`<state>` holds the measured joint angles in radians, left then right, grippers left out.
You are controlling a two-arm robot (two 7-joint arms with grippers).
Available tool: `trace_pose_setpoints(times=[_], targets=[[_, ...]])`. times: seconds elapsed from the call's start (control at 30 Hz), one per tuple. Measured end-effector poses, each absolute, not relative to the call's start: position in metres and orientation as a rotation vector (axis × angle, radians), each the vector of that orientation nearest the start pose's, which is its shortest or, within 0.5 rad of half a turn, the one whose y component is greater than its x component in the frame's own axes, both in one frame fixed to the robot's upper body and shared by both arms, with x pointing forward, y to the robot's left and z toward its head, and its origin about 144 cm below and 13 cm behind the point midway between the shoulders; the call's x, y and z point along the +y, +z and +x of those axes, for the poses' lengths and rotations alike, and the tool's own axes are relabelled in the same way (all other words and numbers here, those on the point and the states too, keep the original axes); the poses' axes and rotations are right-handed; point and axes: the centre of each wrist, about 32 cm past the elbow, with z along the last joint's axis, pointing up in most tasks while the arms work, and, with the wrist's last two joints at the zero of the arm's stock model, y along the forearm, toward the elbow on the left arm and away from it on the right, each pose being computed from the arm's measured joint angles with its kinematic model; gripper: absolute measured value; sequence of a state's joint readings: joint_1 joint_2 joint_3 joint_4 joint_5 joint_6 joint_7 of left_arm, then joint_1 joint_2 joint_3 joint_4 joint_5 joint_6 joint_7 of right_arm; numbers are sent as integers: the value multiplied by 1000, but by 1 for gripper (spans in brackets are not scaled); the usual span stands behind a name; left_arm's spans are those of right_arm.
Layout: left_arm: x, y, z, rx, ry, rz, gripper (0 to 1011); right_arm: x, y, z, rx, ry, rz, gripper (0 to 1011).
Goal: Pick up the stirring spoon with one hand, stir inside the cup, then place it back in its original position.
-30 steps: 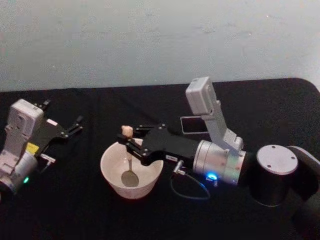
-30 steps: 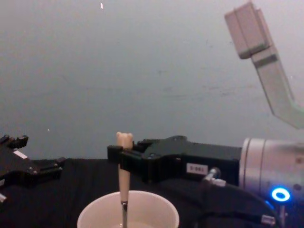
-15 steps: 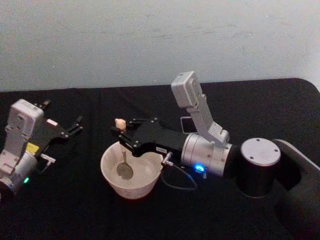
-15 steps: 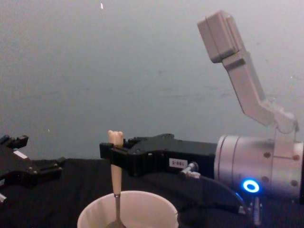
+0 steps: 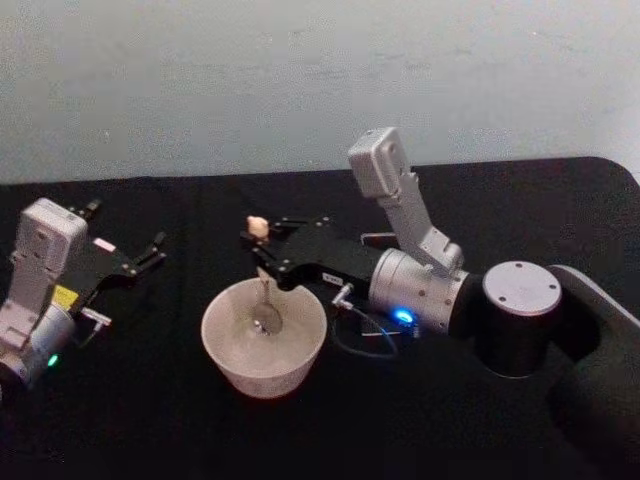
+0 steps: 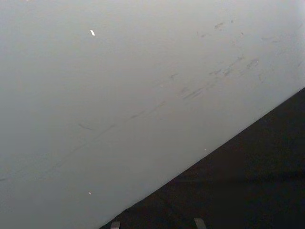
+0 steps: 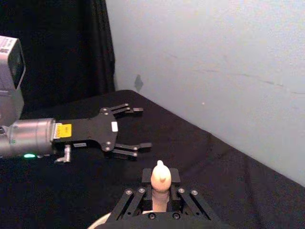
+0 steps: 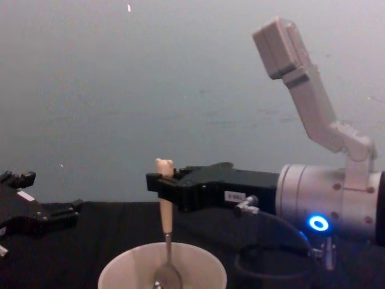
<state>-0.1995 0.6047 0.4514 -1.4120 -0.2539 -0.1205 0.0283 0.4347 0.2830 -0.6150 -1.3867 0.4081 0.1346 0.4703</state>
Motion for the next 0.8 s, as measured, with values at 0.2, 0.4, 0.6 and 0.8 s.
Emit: trace_pose_setpoints(times=[0.2,0.4,0.6,0.8], targets=[[310,1140,489,-285,1248,304,1001,-164,1192,536,19,-599,-120,208],[310,1140,489,-285,1248,304,1001,-182,1192,529,26,-590,-112,208],[310,1140,489,-285,1248,305,1001,-196,1194,518,38,-566,-102,208],[310,1140,489,-285,1248,304,1001,-203,1193,505,53,-522,-105,208]])
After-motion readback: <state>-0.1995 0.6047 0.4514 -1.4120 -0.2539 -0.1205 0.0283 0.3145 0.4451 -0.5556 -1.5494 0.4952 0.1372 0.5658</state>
